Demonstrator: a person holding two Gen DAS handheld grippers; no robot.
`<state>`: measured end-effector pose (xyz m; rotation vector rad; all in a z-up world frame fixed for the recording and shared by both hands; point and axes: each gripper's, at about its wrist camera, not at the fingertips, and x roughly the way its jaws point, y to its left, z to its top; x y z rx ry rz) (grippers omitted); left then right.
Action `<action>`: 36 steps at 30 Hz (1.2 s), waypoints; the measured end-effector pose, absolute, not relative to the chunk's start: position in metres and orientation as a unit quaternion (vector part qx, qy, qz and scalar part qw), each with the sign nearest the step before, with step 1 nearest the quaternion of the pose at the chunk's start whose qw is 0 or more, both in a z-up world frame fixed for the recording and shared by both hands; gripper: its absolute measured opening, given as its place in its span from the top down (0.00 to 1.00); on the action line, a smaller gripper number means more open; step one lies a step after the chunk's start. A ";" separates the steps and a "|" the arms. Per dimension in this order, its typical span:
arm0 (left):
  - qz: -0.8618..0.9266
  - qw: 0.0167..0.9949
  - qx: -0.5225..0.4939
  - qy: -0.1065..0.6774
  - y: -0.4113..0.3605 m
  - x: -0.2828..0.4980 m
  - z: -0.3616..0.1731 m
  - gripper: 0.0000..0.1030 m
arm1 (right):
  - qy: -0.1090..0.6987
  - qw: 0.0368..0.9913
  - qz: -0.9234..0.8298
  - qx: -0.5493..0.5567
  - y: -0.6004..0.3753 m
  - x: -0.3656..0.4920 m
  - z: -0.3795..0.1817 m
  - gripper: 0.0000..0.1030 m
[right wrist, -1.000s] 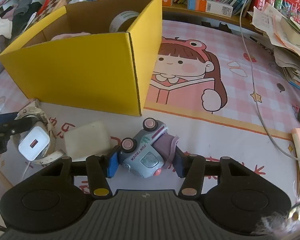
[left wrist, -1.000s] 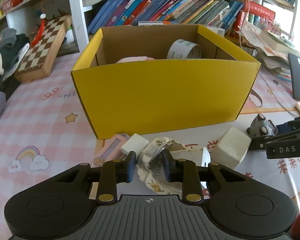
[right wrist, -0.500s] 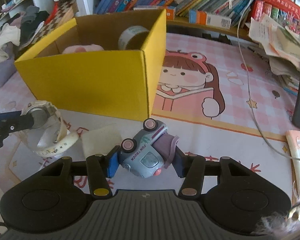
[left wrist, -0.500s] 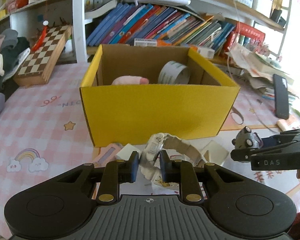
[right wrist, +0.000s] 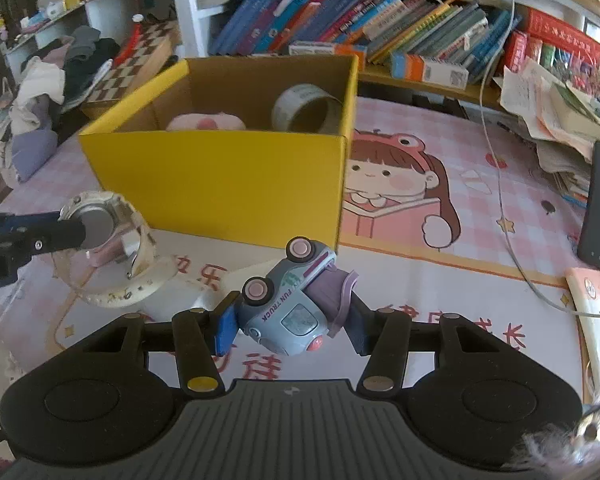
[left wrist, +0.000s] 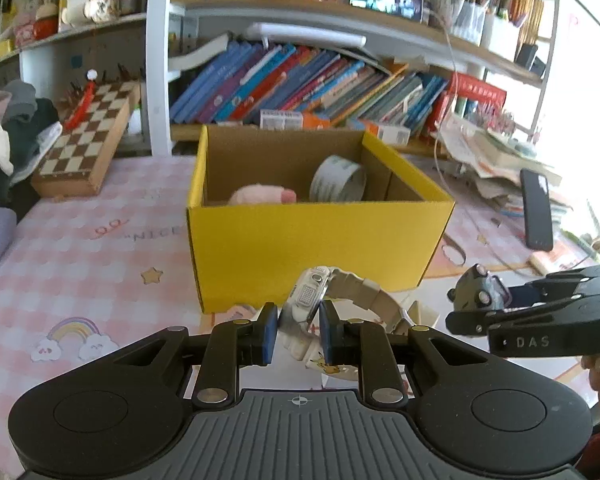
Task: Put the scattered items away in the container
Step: 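Lift the watch with the left tool while the right tool carries the car over the box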
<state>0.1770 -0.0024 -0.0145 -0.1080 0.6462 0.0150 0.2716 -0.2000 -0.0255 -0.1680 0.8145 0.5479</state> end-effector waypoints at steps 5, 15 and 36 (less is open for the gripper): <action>0.000 0.958 -0.040 0.284 0.000 0.168 0.004 0.80 | 0.360 0.889 0.273 -0.079 -0.195 0.263 -0.007 0.51; -0.013 0.974 -0.017 0.225 0.011 0.175 0.044 0.80 | 0.314 0.899 0.296 -0.076 -0.185 0.268 0.031 0.51; 0.024 0.969 0.043 0.241 0.035 0.273 0.061 0.80 | 0.310 0.864 0.372 -0.140 -0.131 0.384 0.063 0.51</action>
